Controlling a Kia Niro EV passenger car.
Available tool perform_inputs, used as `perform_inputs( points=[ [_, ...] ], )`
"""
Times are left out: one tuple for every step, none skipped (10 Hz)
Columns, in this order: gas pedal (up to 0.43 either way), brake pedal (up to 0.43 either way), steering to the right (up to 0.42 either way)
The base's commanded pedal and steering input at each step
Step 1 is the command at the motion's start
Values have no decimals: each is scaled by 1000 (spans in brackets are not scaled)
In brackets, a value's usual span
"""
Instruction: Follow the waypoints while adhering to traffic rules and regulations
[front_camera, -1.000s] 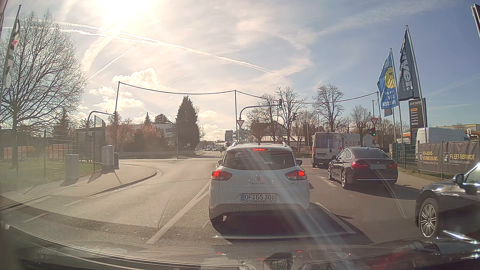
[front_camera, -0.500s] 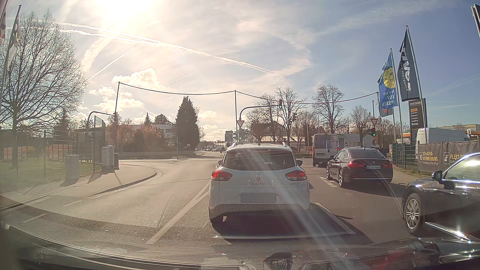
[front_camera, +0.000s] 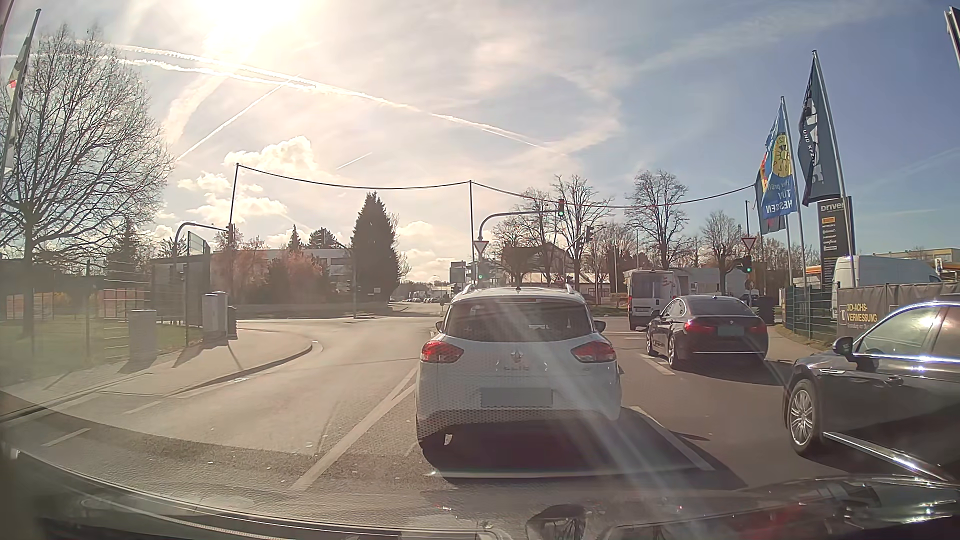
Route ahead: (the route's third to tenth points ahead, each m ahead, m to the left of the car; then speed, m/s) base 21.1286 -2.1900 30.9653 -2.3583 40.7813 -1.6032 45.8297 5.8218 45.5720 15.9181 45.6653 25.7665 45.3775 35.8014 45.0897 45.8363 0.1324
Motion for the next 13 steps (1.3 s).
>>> perform_inputs(
  points=[
    [0,85,9],
    [0,79,9],
    [0,79,9],
    [0,79,9],
    [0,73,9],
    [0,67,9],
    [0,61,9],
    [0,0,9],
    [0,0,9],
    [0,0,9],
    [0,0,9],
    [0,0,9],
    [110,0,10]
  ],
)
